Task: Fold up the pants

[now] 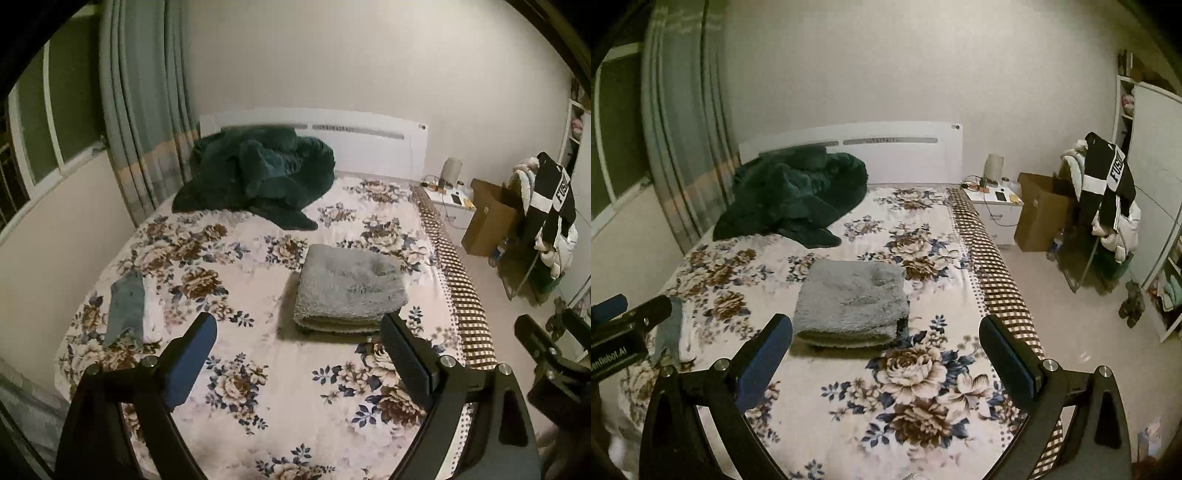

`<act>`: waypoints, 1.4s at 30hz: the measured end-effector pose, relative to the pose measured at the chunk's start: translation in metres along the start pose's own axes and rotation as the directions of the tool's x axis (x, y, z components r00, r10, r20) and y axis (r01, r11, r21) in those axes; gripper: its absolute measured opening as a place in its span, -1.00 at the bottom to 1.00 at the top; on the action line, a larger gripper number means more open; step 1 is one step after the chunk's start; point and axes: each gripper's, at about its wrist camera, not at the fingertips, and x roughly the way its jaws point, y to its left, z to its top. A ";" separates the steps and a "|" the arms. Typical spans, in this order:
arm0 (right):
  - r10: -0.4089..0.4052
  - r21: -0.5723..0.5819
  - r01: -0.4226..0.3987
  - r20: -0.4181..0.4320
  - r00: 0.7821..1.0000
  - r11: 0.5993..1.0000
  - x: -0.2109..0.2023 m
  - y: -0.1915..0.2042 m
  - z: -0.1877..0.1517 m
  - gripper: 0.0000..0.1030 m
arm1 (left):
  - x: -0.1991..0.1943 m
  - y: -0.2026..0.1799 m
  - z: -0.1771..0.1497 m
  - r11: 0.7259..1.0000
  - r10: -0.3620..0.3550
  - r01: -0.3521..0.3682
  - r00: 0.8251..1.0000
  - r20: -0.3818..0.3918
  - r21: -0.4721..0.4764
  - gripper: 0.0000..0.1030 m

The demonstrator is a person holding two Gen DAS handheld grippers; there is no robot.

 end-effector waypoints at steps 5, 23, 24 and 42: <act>0.019 -0.017 -0.018 0.025 1.000 1.000 -0.063 0.000 -0.008 1.00 | -0.039 -0.003 -0.015 1.000 0.003 -0.003 1.000 0.019 -0.005 0.80; 0.006 -0.027 -0.004 0.058 0.998 1.000 -0.156 0.000 -0.016 1.00 | -0.091 0.004 -0.034 1.000 0.016 -0.016 0.999 0.036 0.003 1.00; 0.004 -0.030 -0.002 0.059 0.998 1.000 -0.156 0.002 -0.015 1.00 | -0.092 0.005 -0.035 1.000 0.017 -0.017 0.999 0.036 0.007 1.00; 0.011 -0.040 -0.009 0.050 0.999 0.999 -0.174 0.024 -0.019 1.00 | -0.105 0.013 -0.043 1.000 0.024 -0.024 0.999 0.042 0.012 1.00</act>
